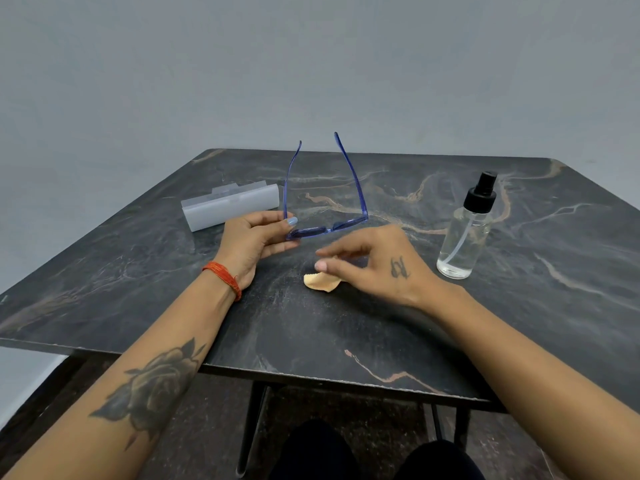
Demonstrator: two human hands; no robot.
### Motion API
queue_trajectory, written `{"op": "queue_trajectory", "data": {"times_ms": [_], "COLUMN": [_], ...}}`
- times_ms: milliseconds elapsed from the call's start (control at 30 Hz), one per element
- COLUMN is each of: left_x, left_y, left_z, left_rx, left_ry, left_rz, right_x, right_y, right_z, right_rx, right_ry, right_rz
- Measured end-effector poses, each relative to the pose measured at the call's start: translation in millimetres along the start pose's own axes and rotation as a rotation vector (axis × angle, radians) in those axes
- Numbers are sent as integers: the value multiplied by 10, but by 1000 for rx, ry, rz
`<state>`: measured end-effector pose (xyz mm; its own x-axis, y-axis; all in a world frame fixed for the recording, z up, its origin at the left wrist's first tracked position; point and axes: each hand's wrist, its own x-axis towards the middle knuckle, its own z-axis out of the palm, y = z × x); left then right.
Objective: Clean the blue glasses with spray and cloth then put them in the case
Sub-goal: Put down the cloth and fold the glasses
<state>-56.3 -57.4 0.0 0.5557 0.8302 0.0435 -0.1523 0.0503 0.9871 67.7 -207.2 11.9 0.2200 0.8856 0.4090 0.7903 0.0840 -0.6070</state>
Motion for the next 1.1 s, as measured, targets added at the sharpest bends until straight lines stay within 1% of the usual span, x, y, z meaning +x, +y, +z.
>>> {"op": "queue_trajectory", "data": {"times_ms": [67,167,233,300,367,433,533,667,800,900,1100], "left_x": [0,-5,-8,-8,-6,-5,-6,2,16,32,81], "left_y": [7,10,13,13,14,9,-4,-27,-61,-74,-96], "left_z": [-1,5,8,15,23,28,29,55,74,70,30], "left_rx": [-4,-11,-13,-18,-24,-31,-28,13,59,86,205], "left_ry": [-6,-7,-5,-1,7,14,19,35,22,45,99], "left_rz": [14,34,53,76,99,128,177,235,277,316,417], "right_x": [47,169,268,363,442,475,450,385,356,346,317], "right_y": [-43,-43,24,108,189,256,328,369,402,395,397], "right_z": [-48,-110,-139,-155,-139,-83,-27,-22,-13,-24,-51], "right_rx": [95,126,114,128,209,297,344,297,252,233,149], "right_ry": [155,442,534,515,455,434,485,508,503,483,457], "right_rz": [-7,50,133,269,391,425,379,339,310,284,121]}}
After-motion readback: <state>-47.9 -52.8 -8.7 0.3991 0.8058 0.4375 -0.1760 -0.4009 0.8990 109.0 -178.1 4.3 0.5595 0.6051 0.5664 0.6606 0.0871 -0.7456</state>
